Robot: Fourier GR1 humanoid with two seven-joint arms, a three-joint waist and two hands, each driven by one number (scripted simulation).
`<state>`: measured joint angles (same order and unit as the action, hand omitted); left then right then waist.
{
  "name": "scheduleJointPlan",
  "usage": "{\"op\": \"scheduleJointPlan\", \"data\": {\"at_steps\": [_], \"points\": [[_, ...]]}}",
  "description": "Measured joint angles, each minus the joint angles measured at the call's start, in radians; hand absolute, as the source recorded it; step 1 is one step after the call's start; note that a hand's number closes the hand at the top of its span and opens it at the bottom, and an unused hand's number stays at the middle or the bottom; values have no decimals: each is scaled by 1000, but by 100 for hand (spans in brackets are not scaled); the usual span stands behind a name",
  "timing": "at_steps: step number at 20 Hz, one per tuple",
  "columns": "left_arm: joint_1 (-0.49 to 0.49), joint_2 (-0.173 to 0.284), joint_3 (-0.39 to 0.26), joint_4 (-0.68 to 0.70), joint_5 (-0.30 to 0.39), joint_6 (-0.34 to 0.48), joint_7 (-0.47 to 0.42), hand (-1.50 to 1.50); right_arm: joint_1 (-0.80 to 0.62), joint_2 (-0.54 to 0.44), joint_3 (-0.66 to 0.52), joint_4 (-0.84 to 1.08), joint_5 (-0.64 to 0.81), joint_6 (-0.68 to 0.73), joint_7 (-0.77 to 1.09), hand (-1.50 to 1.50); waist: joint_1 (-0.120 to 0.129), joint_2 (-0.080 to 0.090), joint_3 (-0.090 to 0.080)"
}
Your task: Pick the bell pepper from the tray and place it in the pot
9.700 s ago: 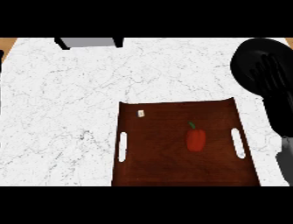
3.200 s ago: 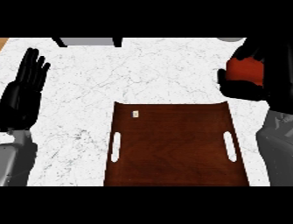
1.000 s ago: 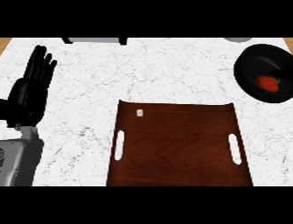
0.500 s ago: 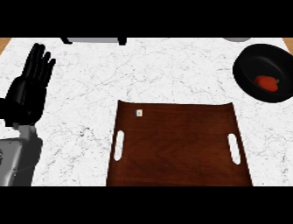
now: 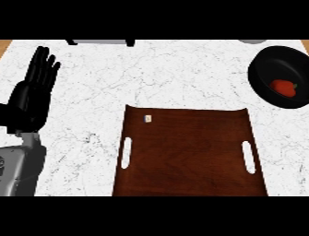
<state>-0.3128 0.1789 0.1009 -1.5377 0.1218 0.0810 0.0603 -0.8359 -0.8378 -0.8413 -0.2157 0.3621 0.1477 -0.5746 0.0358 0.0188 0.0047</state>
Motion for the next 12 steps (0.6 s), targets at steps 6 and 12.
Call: {"op": "scheduleJointPlan", "data": {"at_steps": [6,12], "points": [[-6,4,6,-4,8,-4,13,0,67,-87,-41,23,-43,68,-31,-150,3,2,2],[-3,-14,-7,4,-4,2,-5,0,123,-148,-66,37,-70,129,-58,-150,5,5,3]]}}
